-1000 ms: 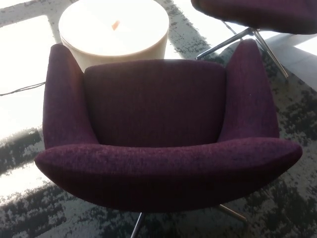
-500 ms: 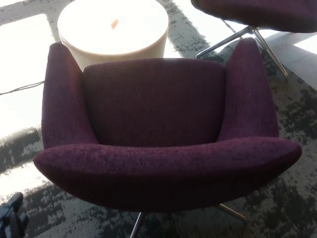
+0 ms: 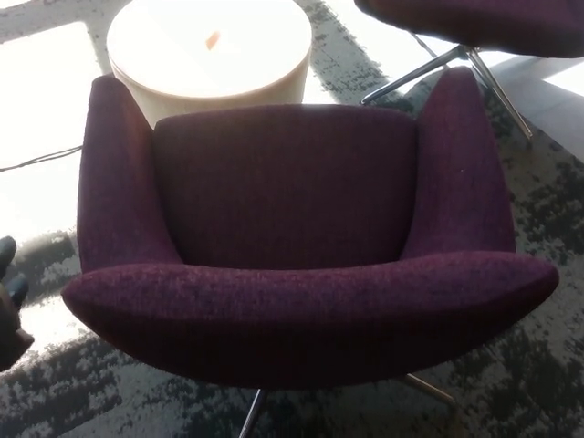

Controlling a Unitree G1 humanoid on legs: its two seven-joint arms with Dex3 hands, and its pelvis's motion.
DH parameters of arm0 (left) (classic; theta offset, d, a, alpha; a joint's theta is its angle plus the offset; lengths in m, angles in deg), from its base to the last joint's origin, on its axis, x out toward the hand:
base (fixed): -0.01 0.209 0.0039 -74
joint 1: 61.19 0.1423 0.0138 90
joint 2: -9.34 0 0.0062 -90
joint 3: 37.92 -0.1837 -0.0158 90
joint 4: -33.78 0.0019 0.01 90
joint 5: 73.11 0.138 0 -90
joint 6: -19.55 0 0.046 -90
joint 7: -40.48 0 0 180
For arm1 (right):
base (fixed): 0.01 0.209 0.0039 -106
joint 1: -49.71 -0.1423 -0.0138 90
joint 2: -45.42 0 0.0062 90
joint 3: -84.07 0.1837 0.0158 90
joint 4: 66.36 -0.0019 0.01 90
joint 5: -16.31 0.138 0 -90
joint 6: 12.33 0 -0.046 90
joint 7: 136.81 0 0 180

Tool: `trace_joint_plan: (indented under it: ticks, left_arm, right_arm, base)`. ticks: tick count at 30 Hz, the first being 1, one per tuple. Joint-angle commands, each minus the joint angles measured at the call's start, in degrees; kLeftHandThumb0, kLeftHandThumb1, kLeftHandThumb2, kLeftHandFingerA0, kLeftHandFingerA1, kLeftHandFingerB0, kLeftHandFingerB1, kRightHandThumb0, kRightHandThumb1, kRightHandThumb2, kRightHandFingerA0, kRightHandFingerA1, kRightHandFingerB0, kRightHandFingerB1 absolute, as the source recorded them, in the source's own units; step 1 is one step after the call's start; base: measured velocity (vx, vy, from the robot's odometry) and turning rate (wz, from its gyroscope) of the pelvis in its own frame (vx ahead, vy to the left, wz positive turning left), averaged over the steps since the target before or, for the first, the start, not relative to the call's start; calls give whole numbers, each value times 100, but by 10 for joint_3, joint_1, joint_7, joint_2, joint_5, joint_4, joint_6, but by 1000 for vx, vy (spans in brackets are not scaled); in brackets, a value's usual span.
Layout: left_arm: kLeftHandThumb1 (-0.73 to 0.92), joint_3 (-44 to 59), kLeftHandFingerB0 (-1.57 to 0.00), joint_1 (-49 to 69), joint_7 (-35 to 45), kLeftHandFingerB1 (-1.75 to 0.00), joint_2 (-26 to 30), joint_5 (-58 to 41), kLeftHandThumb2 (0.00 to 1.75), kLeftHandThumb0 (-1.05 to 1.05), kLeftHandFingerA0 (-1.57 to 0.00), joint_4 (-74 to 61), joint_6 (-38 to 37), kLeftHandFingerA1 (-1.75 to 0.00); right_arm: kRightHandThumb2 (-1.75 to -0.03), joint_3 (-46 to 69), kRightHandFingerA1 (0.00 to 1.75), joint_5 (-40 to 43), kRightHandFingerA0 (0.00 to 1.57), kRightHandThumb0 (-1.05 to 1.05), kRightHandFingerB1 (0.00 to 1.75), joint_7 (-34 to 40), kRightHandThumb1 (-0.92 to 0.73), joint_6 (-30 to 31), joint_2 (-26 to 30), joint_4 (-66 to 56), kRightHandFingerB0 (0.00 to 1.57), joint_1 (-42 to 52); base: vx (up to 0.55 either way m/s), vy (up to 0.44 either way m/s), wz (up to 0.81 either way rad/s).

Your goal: The robot stands in front of a sofa and uses its left hand to push the left side of the sofa

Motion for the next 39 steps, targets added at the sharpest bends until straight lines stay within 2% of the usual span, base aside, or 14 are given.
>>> trace_joint_plan:
  ticks: [1,10,11,15,16,17,18,19,21,22,28,29,39]
  left_arm:
    - [92,-13,0,-39,-1,-15,21,-1,127,-82,0,5,48,-17]
    - [92,-64,0,-105,3,-14,26,22,130,-83,0,50,91,-16]
    - [87,-72,0,-111,9,-3,24,25,106,-93,0,56,107,-1]
    - [86,-98,0,-121,12,-2,25,35,109,-94,0,65,124,-1]
    - [92,-106,0,-124,12,-1,25,39,102,-88,0,68,128,0]
    - [92,-111,0,-127,9,-1,24,43,102,-88,0,70,133,0]
    - [86,-114,0,-128,10,0,23,43,114,-94,0,72,130,-1]
    - [92,-117,0,-128,13,-4,24,44,104,-89,0,75,129,0]
    - [92,-125,0,-129,22,0,27,46,101,-92,0,81,134,0]
    - [92,-127,0,-129,21,-5,27,47,133,-97,0,82,131,-10]
    - [92,-135,0,-123,6,-6,30,53,133,-96,0,95,125,-10]
    - [92,-134,0,-123,6,0,30,51,99,-91,0,98,124,0]
    - [92,-134,0,-115,10,0,30,46,96,-90,0,114,118,0]
  right_arm:
    - [-66,3,39,13,45,-67,35,-8,-86,-8,4,3,37,1]
    - [-66,9,39,21,46,-67,36,-21,-85,-17,4,4,39,3]
    - [-66,4,39,14,47,-66,36,-10,-86,-18,5,4,39,4]
    - [-66,6,38,17,47,-67,36,-14,-86,-16,3,5,40,4]
    - [-66,8,39,21,46,-65,36,-19,-86,-18,3,5,39,4]
    - [-66,10,39,25,46,-65,36,-26,-86,-20,2,4,39,4]
    - [-66,12,38,27,46,-65,36,-29,-86,-20,1,4,38,3]
    - [-66,12,39,27,47,-65,36,-28,-86,-19,1,4,39,3]
    - [-66,9,39,23,47,-65,36,-20,-86,-20,1,4,40,2]
    - [-66,8,39,22,47,-65,36,-19,-87,-21,2,4,39,2]
    - [-66,11,39,30,48,-66,36,-28,-86,-22,1,4,40,5]
    - [-66,11,39,31,47,-66,36,-30,-85,-21,2,5,40,4]
    - [-66,-6,39,17,48,-65,36,-12,-87,-21,7,5,40,7]
  base:
    - [0,0,0]
    - [0,0,0]
    - [0,0,0]
    - [0,0,0]
    - [0,0,0]
    - [0,0,0]
    - [0,0,0]
    - [0,0,0]
    - [0,0,0]
    - [0,0,0]
    - [0,0,0]
    - [0,0,0]
    - [0,0,0]
